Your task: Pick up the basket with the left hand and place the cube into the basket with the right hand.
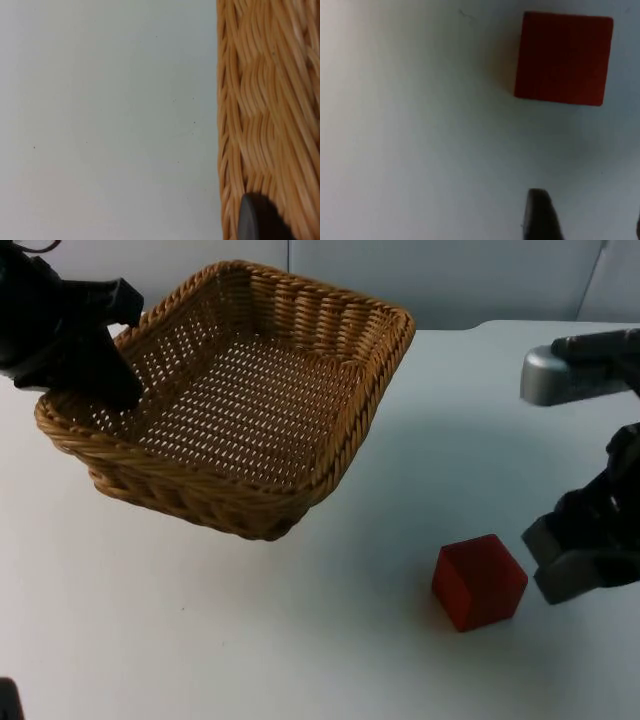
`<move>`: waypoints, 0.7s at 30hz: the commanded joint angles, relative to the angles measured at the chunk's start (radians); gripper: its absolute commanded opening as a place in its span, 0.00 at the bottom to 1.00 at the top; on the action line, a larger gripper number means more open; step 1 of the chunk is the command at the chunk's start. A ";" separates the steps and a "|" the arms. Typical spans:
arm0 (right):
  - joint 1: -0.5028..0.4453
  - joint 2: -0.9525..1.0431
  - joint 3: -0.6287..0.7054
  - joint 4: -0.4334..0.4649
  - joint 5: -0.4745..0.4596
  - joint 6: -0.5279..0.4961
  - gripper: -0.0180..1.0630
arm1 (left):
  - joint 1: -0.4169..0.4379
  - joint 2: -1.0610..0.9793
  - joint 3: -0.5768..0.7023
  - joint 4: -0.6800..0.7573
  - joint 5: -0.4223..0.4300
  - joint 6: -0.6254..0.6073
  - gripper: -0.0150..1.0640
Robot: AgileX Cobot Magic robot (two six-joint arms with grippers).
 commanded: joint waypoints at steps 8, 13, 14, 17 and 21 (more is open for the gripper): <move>0.008 0.083 -0.007 -0.008 -0.092 -0.007 0.99 | 0.003 -0.013 -0.010 -0.032 -0.003 -0.004 0.01; 0.008 0.085 -0.007 -0.006 -0.181 -0.007 0.99 | 0.003 -0.013 -0.010 -0.032 -0.003 -0.004 0.01; 0.008 0.085 -0.007 -0.006 -0.211 -0.001 0.99 | 0.003 -0.013 -0.010 -0.032 -0.003 -0.004 0.01; 0.008 0.085 -0.007 -0.006 -0.267 0.019 0.99 | 0.003 -0.013 -0.010 -0.032 -0.003 -0.004 0.01; 0.006 0.090 -0.007 -0.006 -0.342 0.031 0.99 | 0.003 -0.013 -0.010 -0.032 -0.003 -0.004 0.01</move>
